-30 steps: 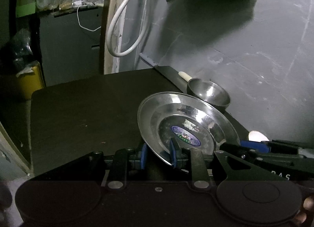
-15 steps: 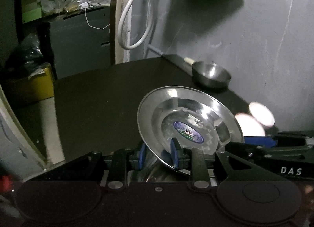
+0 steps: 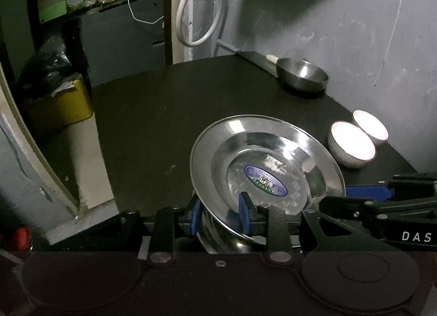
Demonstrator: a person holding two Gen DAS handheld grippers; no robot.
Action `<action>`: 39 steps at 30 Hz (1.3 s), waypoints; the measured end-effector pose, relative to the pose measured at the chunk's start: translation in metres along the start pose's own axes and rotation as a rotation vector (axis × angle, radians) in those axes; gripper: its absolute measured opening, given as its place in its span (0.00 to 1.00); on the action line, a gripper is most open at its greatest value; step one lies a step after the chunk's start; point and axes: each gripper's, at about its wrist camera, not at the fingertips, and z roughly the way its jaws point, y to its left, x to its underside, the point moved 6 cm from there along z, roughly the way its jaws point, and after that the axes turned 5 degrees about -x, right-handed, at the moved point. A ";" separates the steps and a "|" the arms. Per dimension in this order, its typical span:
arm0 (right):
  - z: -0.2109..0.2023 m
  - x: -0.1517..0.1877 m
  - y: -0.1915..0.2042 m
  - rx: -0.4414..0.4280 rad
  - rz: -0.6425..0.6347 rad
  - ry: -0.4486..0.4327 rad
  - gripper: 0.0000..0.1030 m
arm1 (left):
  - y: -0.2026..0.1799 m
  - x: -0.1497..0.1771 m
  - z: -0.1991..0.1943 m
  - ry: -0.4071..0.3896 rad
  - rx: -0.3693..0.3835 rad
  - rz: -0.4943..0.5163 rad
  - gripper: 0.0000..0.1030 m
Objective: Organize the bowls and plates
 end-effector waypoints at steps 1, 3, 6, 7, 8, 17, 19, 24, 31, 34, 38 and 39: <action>0.000 0.000 0.001 -0.001 -0.001 0.004 0.39 | 0.000 0.002 0.000 0.007 -0.002 0.000 0.31; 0.000 0.002 0.001 -0.002 0.000 0.012 0.39 | 0.000 0.004 0.000 0.021 -0.006 -0.001 0.31; -0.001 0.003 0.000 0.000 0.004 0.021 0.39 | -0.002 0.007 0.000 0.029 -0.007 0.003 0.31; -0.001 0.003 0.000 0.000 0.006 0.023 0.39 | -0.002 0.007 0.000 0.032 -0.007 0.003 0.31; -0.001 0.004 0.000 0.000 0.006 0.024 0.39 | -0.003 0.008 0.001 0.035 -0.007 0.004 0.31; -0.001 0.000 0.002 0.008 0.005 0.041 0.39 | -0.008 0.008 0.003 0.061 -0.016 0.008 0.33; 0.000 0.000 0.002 0.008 0.005 0.042 0.39 | -0.008 0.008 0.003 0.065 -0.019 0.008 0.33; 0.000 0.000 0.001 0.006 0.003 0.047 0.39 | -0.009 0.008 0.002 0.076 -0.031 0.003 0.33; 0.001 -0.002 -0.002 -0.001 0.001 0.056 0.39 | -0.016 0.007 0.004 0.086 -0.064 0.015 0.37; 0.002 -0.004 -0.003 -0.001 -0.001 0.068 0.41 | -0.018 0.007 0.005 0.094 -0.071 0.007 0.37; 0.003 -0.006 -0.001 -0.008 -0.035 0.079 0.43 | -0.021 0.008 0.006 0.101 -0.103 0.018 0.40; 0.003 -0.007 0.000 -0.013 -0.044 0.079 0.44 | -0.019 0.008 0.007 0.108 -0.112 0.006 0.40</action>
